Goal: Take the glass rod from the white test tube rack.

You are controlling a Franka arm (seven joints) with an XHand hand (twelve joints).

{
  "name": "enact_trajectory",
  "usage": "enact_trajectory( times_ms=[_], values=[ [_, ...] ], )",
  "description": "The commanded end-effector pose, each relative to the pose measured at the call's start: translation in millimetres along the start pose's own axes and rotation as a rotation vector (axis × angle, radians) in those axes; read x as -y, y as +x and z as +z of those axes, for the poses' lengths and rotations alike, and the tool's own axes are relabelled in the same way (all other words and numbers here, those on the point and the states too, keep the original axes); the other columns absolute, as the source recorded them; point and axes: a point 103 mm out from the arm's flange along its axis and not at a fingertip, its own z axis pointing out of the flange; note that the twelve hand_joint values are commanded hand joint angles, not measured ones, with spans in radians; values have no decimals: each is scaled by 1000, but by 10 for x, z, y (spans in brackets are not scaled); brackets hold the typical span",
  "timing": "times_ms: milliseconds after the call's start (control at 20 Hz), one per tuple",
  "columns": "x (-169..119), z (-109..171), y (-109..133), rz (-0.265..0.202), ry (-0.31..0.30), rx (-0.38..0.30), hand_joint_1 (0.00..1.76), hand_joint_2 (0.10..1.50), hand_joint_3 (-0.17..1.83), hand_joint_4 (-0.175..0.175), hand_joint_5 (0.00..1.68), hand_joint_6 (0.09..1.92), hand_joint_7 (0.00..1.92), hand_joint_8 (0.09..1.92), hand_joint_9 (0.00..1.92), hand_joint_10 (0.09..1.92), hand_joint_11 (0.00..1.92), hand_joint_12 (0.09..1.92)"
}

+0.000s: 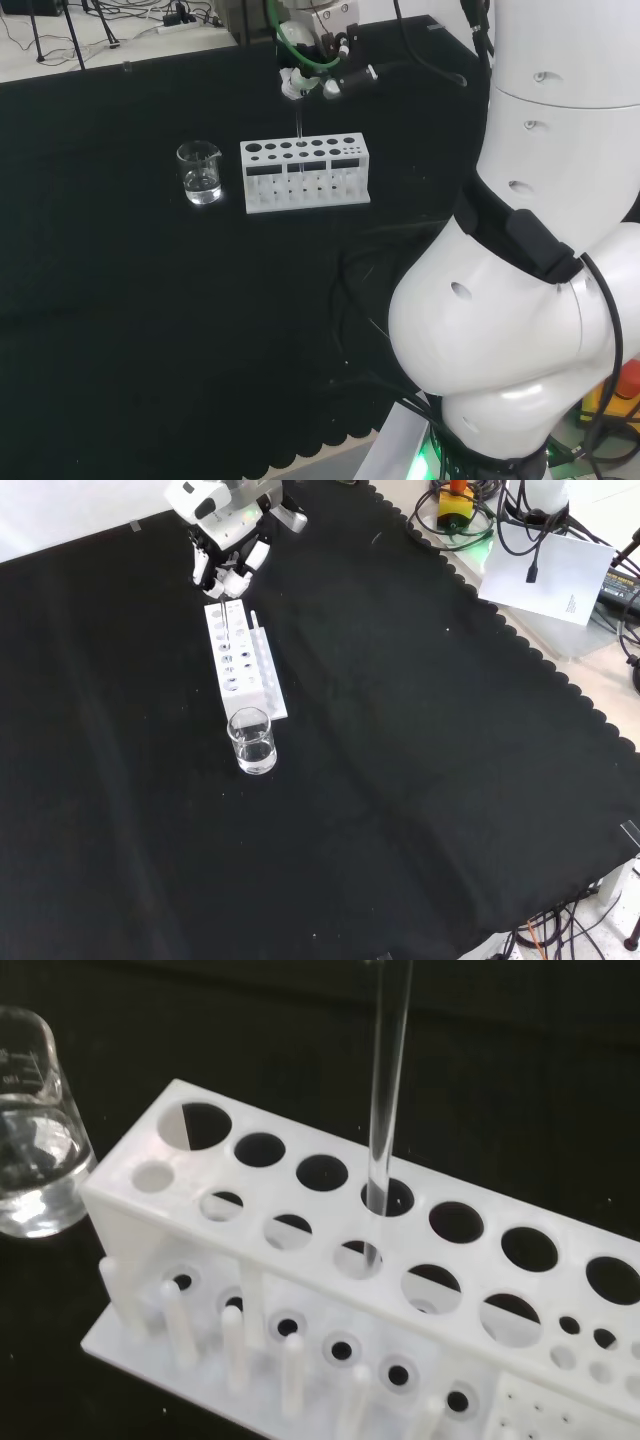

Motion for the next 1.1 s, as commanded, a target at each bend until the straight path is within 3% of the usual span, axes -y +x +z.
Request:
enact_trajectory(
  times_ms=[50, 200, 450, 1100],
  values=[
    [100, -52, -30, -28, -161, -79, 1271, 1105, 2, -175, 957, 866, 1071, 1107, 1579, 911, 1617, 727],
    [279, -396, -102, -42, -213, -85, 1287, 1091, -4, -175, 997, 720, 1096, 1121, 1529, 934, 1566, 731],
    [454, -870, -16, -29, -256, -62, 1292, 1084, -7, -175, 1017, 672, 1112, 1102, 1524, 916, 1558, 729],
    [872, -1636, 319, -45, -306, -7, 1292, 1083, -6, -175, 1021, 662, 1112, 1102, 1536, 898, 1566, 730]
  ],
)
